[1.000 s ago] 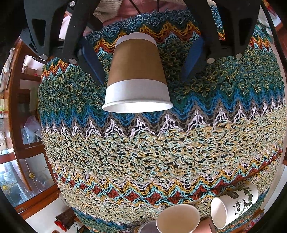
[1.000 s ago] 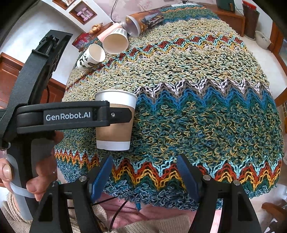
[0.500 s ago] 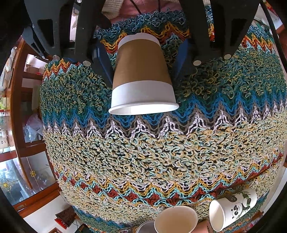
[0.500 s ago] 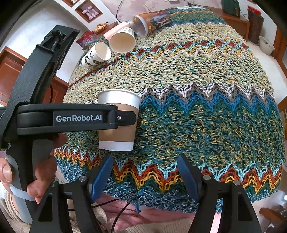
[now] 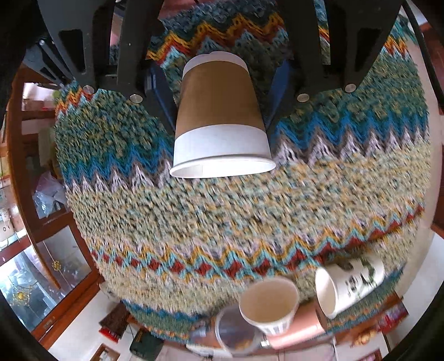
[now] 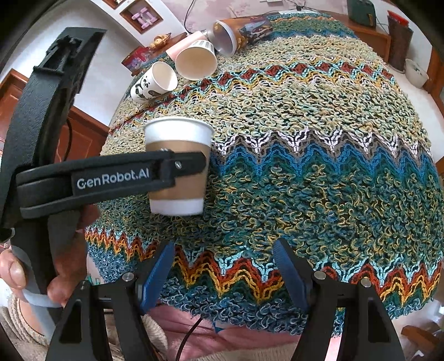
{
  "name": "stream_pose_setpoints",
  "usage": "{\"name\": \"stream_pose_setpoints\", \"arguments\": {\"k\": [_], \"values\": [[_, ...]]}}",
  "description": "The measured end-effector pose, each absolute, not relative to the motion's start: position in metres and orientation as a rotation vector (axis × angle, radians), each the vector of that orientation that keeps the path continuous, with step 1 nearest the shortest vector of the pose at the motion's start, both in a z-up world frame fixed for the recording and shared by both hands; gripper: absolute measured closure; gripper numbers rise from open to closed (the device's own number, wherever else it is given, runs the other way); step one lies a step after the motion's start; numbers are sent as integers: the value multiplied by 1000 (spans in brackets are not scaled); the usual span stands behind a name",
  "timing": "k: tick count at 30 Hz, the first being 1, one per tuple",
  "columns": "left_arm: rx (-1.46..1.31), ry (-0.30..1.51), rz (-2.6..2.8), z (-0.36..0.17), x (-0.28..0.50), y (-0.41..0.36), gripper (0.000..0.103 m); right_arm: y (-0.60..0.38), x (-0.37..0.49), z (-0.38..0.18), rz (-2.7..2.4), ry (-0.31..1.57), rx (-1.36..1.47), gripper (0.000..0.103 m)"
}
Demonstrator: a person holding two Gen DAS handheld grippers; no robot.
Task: Flip cup upright
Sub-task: 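Hold the cup in the left tool and move it away from the right tool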
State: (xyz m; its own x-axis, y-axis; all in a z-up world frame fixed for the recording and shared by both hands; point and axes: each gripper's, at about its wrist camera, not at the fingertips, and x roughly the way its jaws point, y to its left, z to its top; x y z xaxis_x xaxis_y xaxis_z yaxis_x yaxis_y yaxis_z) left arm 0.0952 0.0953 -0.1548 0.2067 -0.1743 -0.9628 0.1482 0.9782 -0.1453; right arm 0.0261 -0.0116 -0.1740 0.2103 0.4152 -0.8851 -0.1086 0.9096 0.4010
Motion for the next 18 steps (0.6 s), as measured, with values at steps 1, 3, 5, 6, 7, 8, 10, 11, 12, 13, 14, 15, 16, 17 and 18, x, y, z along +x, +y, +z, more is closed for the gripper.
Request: {"name": "stream_pose_setpoints", "arguments": {"k": [1,3,5,6,7,8,10,11,12,13,14,15,16,17,18], "values": [[-4,1312,-215,-151,96,97,39,-12,25,-174,370,1312,274,29],[24,1250,-208,-146,97,100,39,-12,25,-173,369,1311,270,29],[42,1185,-208,-144,96,105,39,-11,25,-173,368,1308,266,29],[49,1159,-205,-143,97,108,39,-10,25,-173,368,1308,264,29],[42,1127,-216,-141,97,112,39,-9,26,-173,368,1307,263,29],[32,1106,-227,-141,96,108,39,-9,26,-173,369,1307,262,29],[18,1069,-244,-138,96,111,39,-8,27,-173,366,1308,260,29],[10,1048,-255,-137,96,111,39,-7,28,-174,365,1309,259,29],[6,1015,-260,-135,95,113,39,-7,29,-174,363,1311,258,28],[9,977,-257,-133,94,115,39,-6,30,-175,363,1312,257,29],[14,945,-256,-133,92,112,39,-5,31,-175,362,1312,256,29],[20,920,-258,-134,91,113,39,-5,31,-175,362,1313,253,29],[26,906,-256,-135,90,111,39,-4,31,-175,361,1313,249,29],[30,886,-261,-138,89,113,39,-3,31,-175,361,1312,247,29],[27,877,-268,-140,88,111,39,-3,32,-175,359,1312,246,29]]}}
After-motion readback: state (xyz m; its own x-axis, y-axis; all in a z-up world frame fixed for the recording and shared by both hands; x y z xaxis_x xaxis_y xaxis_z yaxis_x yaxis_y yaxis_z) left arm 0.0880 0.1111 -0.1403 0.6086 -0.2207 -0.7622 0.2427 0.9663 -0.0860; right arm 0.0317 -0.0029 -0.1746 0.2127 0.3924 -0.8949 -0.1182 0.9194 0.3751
